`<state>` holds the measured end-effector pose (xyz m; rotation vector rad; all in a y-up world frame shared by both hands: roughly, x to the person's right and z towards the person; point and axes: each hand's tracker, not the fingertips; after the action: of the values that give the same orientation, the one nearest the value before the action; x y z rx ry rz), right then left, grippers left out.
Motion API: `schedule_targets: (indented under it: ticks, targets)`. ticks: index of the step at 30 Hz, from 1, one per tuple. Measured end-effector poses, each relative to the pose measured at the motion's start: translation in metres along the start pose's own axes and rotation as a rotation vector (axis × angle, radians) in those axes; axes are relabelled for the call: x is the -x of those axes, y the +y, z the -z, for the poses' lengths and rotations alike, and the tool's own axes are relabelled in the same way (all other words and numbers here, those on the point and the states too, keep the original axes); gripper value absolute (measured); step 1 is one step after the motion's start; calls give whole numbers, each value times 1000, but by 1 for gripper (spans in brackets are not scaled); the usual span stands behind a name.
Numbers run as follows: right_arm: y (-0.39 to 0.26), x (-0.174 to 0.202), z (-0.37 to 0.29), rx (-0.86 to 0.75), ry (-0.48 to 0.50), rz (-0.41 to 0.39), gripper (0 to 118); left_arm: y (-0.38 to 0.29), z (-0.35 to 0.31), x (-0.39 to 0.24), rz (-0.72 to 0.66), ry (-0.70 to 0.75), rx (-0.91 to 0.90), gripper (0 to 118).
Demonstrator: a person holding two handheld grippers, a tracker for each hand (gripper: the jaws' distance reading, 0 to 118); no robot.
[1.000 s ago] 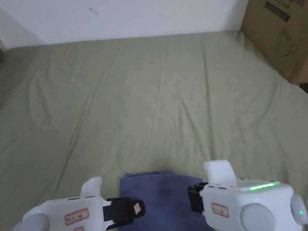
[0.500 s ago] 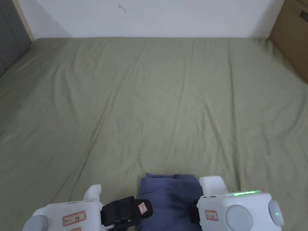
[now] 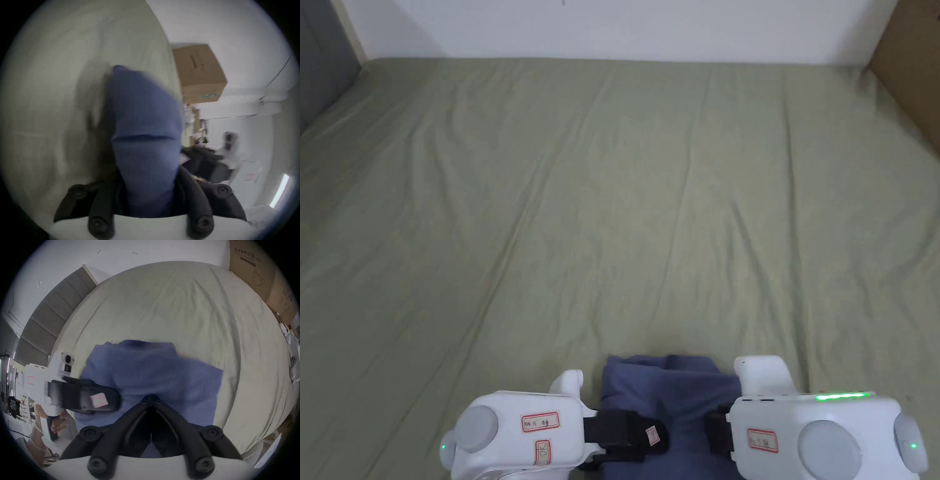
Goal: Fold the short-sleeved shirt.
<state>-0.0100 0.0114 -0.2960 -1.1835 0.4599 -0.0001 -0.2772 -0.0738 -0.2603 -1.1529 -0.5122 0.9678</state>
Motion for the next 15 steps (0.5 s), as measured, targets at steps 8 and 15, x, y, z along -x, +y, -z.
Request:
schedule_targets:
  ticks: [8,15]
  targets:
    - [11,21,-29,-110,-5,6,0,23,-79,-13,160,88,-32,24]
    - [8,39,-19,-95,-8,-2,0,73,-214,16,238,567,-106,24]
